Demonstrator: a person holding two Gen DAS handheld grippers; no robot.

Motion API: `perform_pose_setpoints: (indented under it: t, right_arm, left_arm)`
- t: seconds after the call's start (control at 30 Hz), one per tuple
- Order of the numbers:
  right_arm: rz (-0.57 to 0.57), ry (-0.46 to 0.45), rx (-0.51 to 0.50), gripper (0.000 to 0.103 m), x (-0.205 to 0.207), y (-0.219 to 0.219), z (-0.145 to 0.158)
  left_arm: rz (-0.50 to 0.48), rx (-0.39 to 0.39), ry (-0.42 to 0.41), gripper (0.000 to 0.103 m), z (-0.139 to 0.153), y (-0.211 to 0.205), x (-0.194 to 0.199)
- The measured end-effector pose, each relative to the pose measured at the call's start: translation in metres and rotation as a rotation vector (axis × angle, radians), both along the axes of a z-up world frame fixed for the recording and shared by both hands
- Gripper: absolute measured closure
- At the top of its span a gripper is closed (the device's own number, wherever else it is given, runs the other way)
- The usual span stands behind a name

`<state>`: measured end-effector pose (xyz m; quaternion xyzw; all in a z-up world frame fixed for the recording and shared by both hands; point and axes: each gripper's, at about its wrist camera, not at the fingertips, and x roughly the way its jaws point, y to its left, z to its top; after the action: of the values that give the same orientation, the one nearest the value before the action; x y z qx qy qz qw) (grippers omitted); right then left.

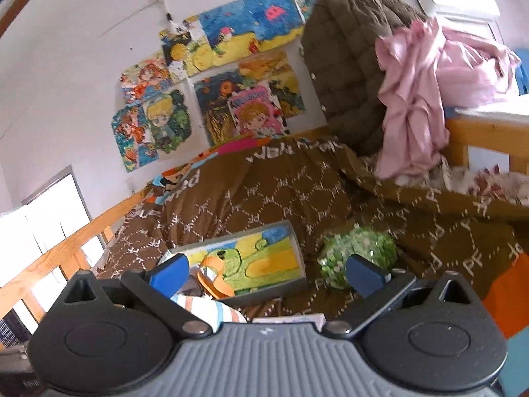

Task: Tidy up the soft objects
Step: 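Move both tools back from the tray toward the pile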

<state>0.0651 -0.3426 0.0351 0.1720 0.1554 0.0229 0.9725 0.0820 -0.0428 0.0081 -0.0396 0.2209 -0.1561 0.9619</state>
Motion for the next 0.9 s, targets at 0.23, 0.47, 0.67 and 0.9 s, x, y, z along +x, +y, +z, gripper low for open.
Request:
perform_pose_setpoints:
  t: [0.23,0.47,0.67,0.9]
  right_arm:
    - [0.019,0.178,0.030,0.000,0.024,0.000,-0.020]
    - [0.054,0.329,0.069,0.000,0.044,0.002,-0.041]
    - [0.099,0.437,0.134,0.000,0.063,0.006,-0.060]
    - [0.109,0.561,0.256,0.000,0.088,0.008,-0.085]
  left_arm:
    - [-0.059,0.037,0.083,0.001,-0.019,-0.010,0.010]
    - [-0.132,0.053,0.199,0.001,-0.039,-0.021,0.019]
    - [-0.165,0.089,0.258,0.001,-0.056,-0.034,0.031]
    - [-0.153,0.072,0.335,0.001,-0.071,-0.037,0.047]
